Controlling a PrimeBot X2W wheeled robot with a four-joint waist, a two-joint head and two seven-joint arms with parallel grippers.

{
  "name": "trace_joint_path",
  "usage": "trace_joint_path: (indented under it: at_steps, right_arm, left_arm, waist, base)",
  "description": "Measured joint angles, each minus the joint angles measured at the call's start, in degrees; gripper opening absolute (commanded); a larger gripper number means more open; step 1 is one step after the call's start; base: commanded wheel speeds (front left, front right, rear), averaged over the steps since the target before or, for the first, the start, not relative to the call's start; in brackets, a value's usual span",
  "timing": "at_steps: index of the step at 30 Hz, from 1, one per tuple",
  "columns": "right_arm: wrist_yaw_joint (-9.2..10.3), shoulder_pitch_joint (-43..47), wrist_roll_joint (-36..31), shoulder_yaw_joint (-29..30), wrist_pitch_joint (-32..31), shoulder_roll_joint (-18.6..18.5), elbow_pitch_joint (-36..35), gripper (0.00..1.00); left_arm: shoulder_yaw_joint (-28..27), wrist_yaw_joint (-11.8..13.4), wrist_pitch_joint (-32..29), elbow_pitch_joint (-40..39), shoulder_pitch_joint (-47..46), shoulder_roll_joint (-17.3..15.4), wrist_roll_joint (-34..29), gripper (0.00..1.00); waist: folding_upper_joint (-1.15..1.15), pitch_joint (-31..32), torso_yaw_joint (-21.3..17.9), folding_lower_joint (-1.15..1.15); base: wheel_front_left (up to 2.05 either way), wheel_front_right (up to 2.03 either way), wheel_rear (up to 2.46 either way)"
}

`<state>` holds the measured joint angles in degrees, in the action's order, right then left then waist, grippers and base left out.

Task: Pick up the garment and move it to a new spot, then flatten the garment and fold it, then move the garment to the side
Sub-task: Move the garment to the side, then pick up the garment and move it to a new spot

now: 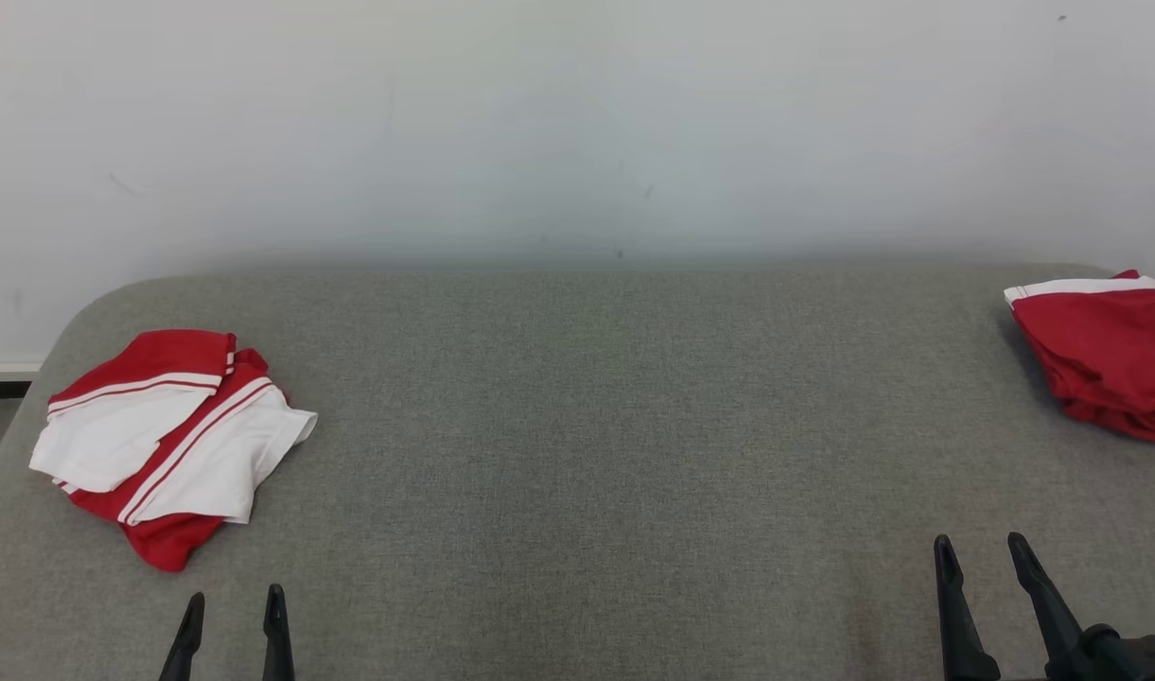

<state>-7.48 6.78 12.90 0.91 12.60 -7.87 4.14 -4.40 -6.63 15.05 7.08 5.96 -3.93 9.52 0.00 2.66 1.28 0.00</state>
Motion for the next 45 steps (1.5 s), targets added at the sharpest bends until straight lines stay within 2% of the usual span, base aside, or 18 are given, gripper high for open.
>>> trace_joint_path:
  at_steps: [17,24,28,45]
  right_arm:
    - [0.0,0.3,-0.3,-0.1,-0.1,1.0,0.9,1.0]
    - [0.0,0.9,-0.3,0.3,-0.3,1.5,1.3,1.0]
    - [0.0,1.2,-0.1,0.4,0.0,2.2,1.8,1.0]
    - [0.0,2.0,0.3,-0.8,0.6,4.0,4.7,1.0]
  left_arm:
    - [0.2,-0.4,0.0,0.5,-0.1,0.1,-0.1,1.0]
    - [0.1,-0.4,0.0,0.6,-0.5,0.1,-0.3,1.0]
    - [0.0,-0.4,0.0,1.0,-0.9,-0.2,-0.3,1.0]
    - [-0.3,0.2,0.0,1.8,-0.4,-2.1,0.2,1.0]
  waist:
    - [0.0,0.1,-0.1,0.0]
    - [0.0,0.4,1.6,0.0]
    - [0.0,0.6,3.9,0.0]
    - [0.01,1.3,21.0,0.01]
  base:
    - [0.0,0.0,0.0]
    - [0.0,0.0,0.0]
    - [0.0,0.0,0.0]
    - [0.0,0.0,0.0]
